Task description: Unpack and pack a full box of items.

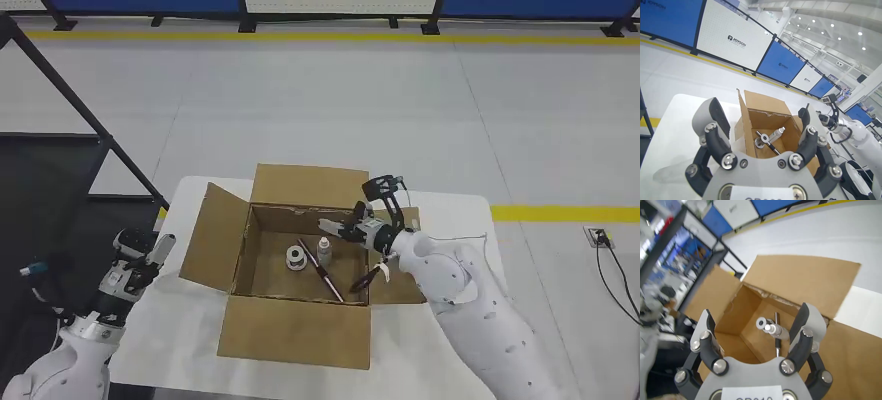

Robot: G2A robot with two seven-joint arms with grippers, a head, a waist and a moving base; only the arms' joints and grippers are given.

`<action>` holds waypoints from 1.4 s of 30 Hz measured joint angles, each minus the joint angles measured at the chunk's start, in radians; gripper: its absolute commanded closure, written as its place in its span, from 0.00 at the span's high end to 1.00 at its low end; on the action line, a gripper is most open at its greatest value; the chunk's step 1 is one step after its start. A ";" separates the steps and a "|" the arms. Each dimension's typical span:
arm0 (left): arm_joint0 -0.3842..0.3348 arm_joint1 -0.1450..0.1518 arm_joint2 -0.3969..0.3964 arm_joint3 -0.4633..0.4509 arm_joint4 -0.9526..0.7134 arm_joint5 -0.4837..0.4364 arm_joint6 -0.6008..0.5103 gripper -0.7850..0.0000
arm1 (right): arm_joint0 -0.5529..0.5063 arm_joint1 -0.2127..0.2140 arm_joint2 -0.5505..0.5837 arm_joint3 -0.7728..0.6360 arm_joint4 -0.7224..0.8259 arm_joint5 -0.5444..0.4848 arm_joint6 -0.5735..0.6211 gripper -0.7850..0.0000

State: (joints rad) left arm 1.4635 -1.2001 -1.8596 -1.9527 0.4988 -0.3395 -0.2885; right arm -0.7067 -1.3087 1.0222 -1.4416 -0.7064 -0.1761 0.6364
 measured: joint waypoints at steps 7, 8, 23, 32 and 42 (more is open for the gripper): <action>-0.010 0.004 0.008 0.019 -0.053 0.006 -0.039 1.00 | 0.073 -0.033 -0.193 0.038 -0.295 0.067 0.111 1.00; -0.010 0.005 0.005 0.021 -0.058 0.004 -0.043 1.00 | 0.087 -0.040 -0.213 0.054 -0.312 0.089 0.123 1.00; 0.010 0.014 -0.011 0.022 -0.087 -0.020 -0.050 1.00 | 0.254 -0.152 -0.369 0.366 -0.300 0.172 0.168 0.44; 0.017 0.018 -0.004 0.019 -0.069 -0.013 -0.037 1.00 | 0.291 -0.188 -0.376 0.478 -0.262 0.145 0.160 0.19; 0.019 0.022 0.006 0.017 -0.064 -0.004 -0.032 1.00 | 0.271 -0.177 -0.315 0.391 -0.310 0.142 0.109 0.00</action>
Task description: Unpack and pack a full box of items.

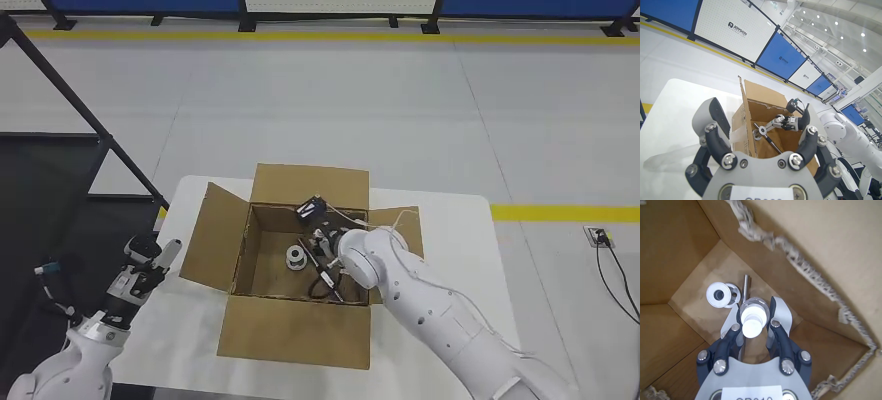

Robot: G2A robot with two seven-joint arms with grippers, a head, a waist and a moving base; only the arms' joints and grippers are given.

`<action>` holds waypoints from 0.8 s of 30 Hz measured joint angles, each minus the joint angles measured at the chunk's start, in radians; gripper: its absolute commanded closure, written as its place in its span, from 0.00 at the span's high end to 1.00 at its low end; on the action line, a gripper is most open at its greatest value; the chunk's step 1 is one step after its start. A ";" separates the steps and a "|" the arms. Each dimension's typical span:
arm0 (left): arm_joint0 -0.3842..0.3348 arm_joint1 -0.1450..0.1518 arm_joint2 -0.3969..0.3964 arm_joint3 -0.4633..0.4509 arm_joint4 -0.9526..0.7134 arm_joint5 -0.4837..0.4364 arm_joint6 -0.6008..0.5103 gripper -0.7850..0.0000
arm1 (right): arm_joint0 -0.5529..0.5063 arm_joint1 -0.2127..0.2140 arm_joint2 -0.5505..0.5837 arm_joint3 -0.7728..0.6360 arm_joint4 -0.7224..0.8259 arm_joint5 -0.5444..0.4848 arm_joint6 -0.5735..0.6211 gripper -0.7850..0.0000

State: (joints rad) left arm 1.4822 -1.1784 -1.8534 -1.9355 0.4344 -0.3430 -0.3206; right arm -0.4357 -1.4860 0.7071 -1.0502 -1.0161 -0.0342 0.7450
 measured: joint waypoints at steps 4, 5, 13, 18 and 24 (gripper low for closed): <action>0.000 0.002 0.010 -0.005 0.005 0.001 -0.004 1.00 | -0.086 0.044 0.083 -0.203 -0.080 0.006 0.021 0.00; 0.000 0.002 0.013 -0.006 0.007 0.000 -0.005 1.00 | -0.114 0.055 0.110 -0.257 -0.099 0.007 0.025 0.00; -0.003 0.005 0.039 -0.007 0.017 0.001 -0.013 1.00 | -0.417 0.139 0.404 -0.709 -0.295 0.135 0.019 0.00; -0.003 0.006 0.062 -0.015 0.029 0.001 -0.018 1.00 | -0.556 0.158 0.557 -0.854 -0.403 0.277 0.009 0.00; -0.009 0.007 0.087 -0.021 0.044 0.006 -0.019 1.00 | -0.635 0.166 0.679 -0.831 -0.410 0.334 0.038 0.00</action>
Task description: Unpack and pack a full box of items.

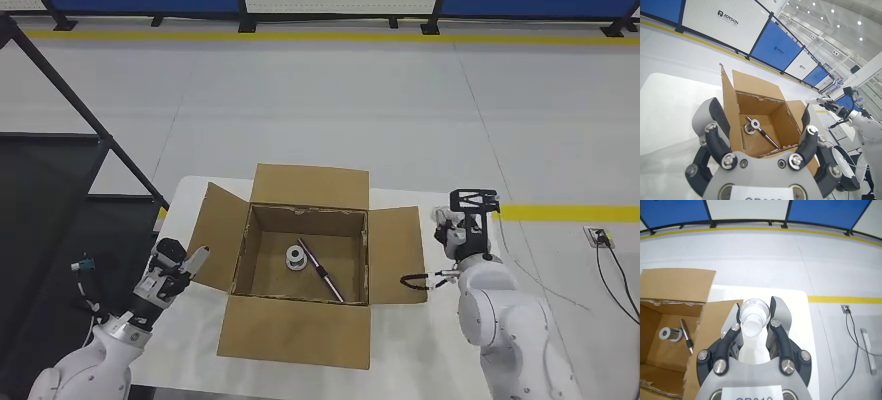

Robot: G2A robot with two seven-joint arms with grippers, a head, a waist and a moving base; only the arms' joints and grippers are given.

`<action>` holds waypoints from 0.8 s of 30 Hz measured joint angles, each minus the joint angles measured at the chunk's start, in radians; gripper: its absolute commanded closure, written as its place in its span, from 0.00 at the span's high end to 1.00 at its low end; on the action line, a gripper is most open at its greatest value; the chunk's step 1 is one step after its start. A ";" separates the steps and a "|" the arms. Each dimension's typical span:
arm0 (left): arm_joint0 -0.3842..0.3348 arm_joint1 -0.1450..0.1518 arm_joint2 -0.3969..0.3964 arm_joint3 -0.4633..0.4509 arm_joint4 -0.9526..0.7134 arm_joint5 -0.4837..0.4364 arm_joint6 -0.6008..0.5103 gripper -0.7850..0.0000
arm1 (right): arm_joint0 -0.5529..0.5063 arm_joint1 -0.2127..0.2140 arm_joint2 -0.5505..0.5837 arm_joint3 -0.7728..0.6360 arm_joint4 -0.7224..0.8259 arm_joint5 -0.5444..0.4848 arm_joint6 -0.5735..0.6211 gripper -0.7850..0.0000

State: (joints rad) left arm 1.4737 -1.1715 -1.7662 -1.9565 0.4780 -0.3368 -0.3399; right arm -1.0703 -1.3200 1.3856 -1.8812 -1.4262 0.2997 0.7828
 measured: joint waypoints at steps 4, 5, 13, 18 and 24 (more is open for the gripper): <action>-0.004 0.001 0.011 -0.009 0.012 0.007 0.000 1.00 | 0.029 -0.001 0.025 0.140 0.000 0.016 0.044 0.00; -0.004 0.001 0.012 -0.011 0.014 0.009 0.000 1.00 | 0.039 -0.001 0.029 0.174 0.005 0.015 0.054 0.00; -0.004 0.001 0.012 -0.011 0.014 0.009 0.000 1.00 | 0.098 0.000 0.070 0.402 0.091 -0.058 0.051 0.00; -0.004 0.001 0.012 -0.011 0.014 0.009 0.000 1.00 | 0.111 0.001 0.078 0.449 0.102 -0.062 0.049 0.43; -0.004 0.001 0.012 -0.011 0.014 0.009 0.000 1.00 | 0.114 0.001 0.082 0.460 0.114 -0.070 0.046 1.00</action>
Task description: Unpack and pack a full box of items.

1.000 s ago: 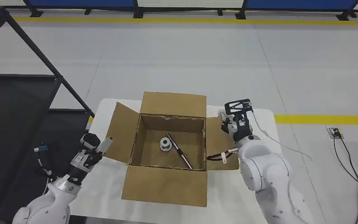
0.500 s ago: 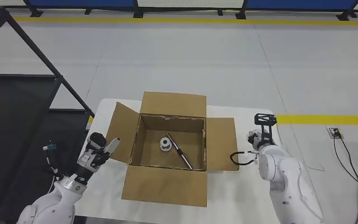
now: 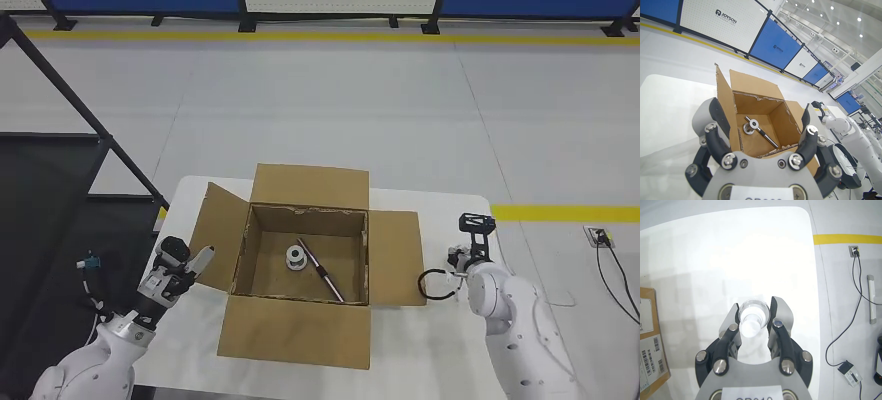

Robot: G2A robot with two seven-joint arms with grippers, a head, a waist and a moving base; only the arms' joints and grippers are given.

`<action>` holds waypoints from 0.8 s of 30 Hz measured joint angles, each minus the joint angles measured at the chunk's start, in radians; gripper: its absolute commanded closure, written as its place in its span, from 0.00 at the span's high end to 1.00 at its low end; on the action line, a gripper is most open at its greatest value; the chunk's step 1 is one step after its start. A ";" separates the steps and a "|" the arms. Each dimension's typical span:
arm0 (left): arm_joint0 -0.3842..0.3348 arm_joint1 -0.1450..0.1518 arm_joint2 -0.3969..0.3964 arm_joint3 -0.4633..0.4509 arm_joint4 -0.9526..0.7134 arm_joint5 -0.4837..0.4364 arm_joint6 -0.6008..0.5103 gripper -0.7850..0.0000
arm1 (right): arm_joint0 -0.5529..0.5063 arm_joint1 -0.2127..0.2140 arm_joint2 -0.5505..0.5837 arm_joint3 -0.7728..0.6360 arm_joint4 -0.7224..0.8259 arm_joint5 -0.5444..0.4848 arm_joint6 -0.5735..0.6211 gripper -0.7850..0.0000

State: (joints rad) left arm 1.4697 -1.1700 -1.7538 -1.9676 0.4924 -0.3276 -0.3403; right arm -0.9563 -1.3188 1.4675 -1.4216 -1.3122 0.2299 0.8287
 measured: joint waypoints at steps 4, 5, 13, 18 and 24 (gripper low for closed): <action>0.000 0.000 0.000 0.000 0.000 0.000 0.000 1.00 | -0.013 0.001 0.006 -0.048 -0.012 0.015 -0.021 1.00; 0.000 0.000 0.000 0.000 0.000 0.000 0.000 1.00 | -0.016 0.001 0.006 -0.063 -0.020 0.020 -0.022 1.00; 0.000 0.000 0.000 0.000 0.000 0.000 0.000 1.00 | -0.061 -0.009 -0.068 -0.360 -0.079 0.066 -0.156 1.00; 0.000 0.000 0.000 0.000 0.000 0.001 0.001 1.00 | -0.040 -0.017 -0.181 -0.453 0.039 -0.158 -0.223 1.00; 0.029 0.000 -0.033 0.000 -0.003 0.002 0.051 1.00 | 0.156 -0.042 -0.381 -0.263 0.169 -0.437 -0.080 1.00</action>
State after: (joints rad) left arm 1.4990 -1.1696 -1.7869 -1.9676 0.4894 -0.3254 -0.2893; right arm -0.8003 -1.3610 1.0869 -1.6848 -1.1430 -0.2075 0.7489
